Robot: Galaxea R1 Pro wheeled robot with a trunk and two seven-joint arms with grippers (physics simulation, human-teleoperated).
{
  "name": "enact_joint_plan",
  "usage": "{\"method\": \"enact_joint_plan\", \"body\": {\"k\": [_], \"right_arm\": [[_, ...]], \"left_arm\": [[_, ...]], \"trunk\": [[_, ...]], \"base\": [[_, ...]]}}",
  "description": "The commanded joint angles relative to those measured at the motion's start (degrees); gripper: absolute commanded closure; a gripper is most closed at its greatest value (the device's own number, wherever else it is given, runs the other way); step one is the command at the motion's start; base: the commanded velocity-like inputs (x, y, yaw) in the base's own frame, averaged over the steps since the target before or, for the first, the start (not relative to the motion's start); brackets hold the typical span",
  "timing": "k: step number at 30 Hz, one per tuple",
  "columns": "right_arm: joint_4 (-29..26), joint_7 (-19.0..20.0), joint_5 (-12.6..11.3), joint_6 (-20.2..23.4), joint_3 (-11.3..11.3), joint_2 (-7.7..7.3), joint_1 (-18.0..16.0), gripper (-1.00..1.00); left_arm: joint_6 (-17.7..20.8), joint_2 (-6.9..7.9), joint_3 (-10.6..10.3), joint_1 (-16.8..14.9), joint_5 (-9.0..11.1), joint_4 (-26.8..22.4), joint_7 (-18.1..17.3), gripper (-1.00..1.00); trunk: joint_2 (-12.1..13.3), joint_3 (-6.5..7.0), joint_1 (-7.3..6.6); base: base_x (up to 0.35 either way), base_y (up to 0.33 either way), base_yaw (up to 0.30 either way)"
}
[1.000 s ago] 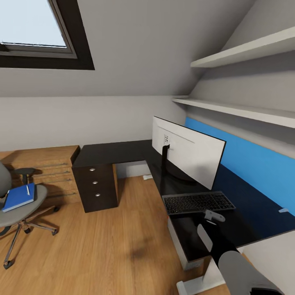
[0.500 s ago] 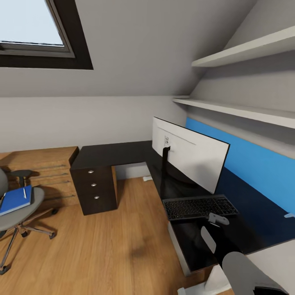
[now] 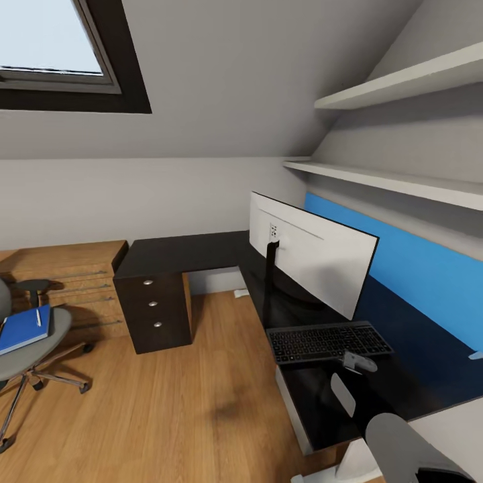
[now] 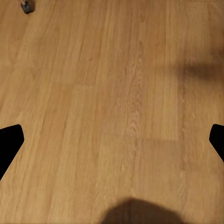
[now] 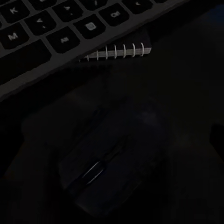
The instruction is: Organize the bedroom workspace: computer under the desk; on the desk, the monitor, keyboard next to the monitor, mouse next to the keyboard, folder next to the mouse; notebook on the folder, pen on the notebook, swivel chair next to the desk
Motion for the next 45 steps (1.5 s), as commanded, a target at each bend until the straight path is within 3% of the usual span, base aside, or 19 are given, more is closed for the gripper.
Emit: {"method": "enact_joint_plan", "body": {"k": [1, 45], "right_arm": [[0.1, -0.2, -0.4, 0.3, 0.1, -0.04, 0.0, -1.0], [1.2, 0.0, -0.7, 0.3, 0.1, -0.57, -0.3, -1.0]], "left_arm": [[-0.3, 0.08, -0.3, 0.0, 0.6, -0.1, 0.4, -1.0], [-1.8, 0.13, -0.2, 0.0, 0.7, -0.4, 0.4, -1.0]], "trunk": [[0.0, -0.06, 0.01], [0.0, -0.06, 0.01]], "base": [[0.001, 0.0, 0.0], [0.0, 0.0, 0.0]]}}
